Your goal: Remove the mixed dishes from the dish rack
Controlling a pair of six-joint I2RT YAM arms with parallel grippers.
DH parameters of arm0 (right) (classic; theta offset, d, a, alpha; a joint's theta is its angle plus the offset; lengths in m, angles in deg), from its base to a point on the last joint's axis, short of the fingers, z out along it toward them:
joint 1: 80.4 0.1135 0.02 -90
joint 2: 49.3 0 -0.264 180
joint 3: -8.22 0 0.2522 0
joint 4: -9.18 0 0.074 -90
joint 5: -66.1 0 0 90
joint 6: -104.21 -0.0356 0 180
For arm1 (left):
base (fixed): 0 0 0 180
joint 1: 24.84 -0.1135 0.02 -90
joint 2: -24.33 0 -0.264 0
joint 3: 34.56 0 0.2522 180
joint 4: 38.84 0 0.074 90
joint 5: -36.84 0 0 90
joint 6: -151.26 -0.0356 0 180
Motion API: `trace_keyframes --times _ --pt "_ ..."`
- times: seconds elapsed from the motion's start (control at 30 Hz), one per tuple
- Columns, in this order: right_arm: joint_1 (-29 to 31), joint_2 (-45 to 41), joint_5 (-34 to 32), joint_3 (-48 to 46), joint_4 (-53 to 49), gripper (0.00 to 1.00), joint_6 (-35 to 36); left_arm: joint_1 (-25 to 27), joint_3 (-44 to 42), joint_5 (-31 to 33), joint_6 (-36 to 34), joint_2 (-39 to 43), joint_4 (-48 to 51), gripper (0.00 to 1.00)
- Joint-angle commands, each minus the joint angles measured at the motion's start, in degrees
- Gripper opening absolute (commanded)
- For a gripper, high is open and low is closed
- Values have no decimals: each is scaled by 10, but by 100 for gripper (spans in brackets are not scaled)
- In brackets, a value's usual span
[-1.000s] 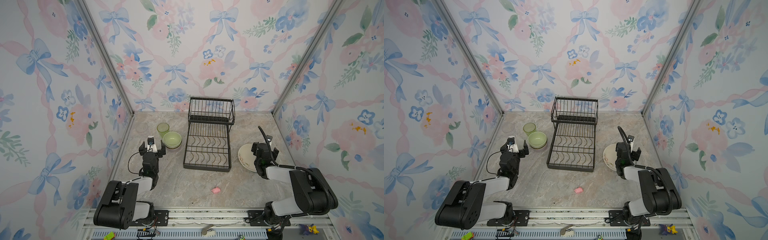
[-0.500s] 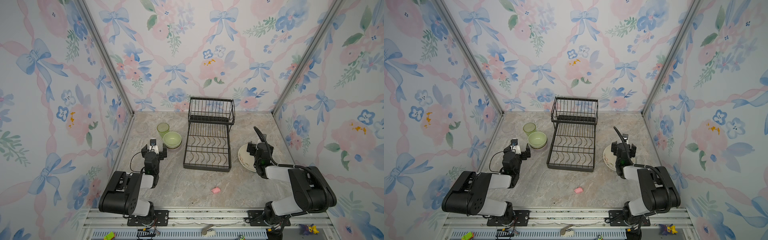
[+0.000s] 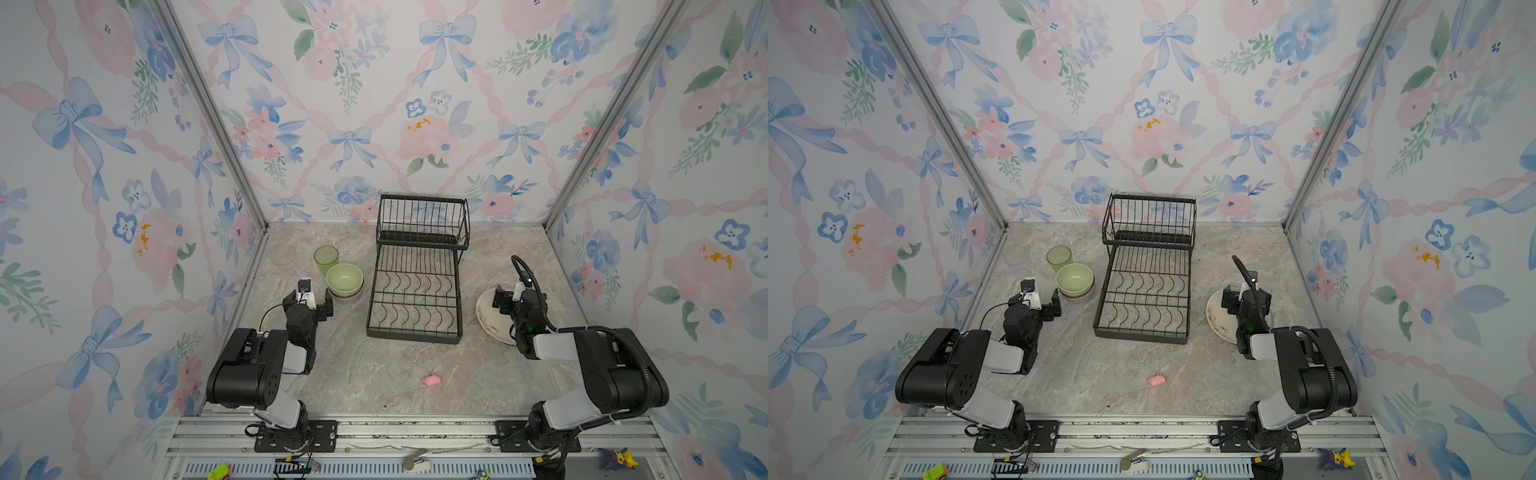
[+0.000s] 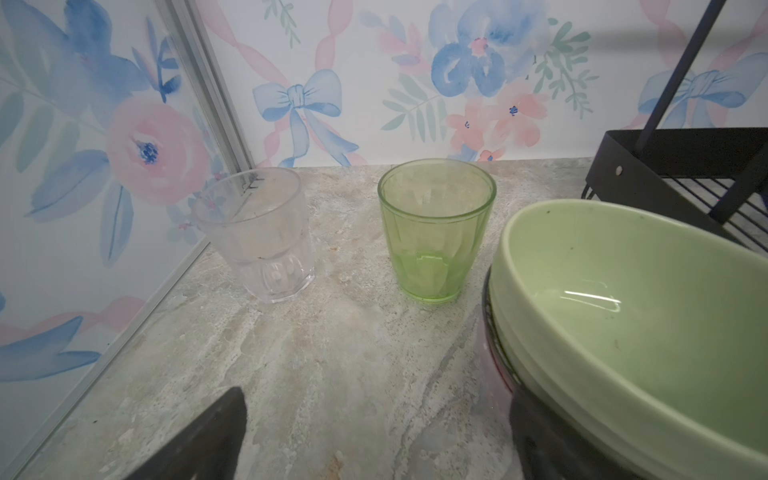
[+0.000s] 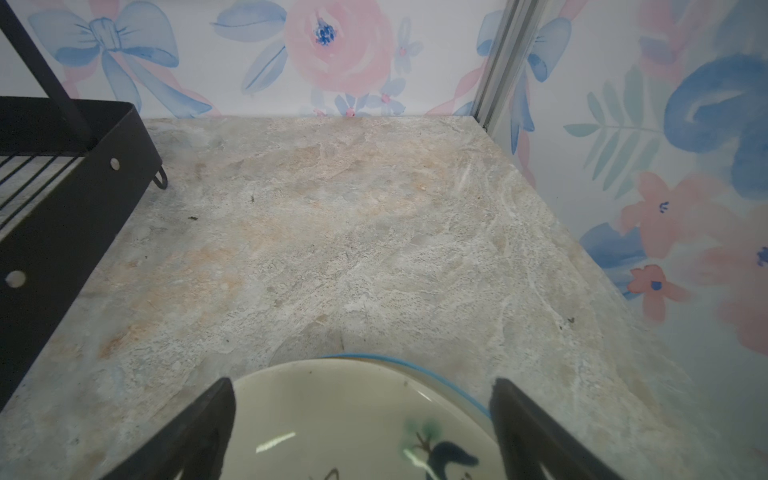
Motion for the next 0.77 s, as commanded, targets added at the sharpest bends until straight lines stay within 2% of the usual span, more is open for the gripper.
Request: trace_keyframes --times 0.0,0.13,0.73 --pt "0 5 11 -6 30 97 3 0 -2 20 13 -7 -28 98" --pt "5 5 0 -6 30 97 4 11 -5 44 10 -7 -34 98" --pt "7 5 -3 -6 30 97 5 8 -4 37 9 -7 -35 98"
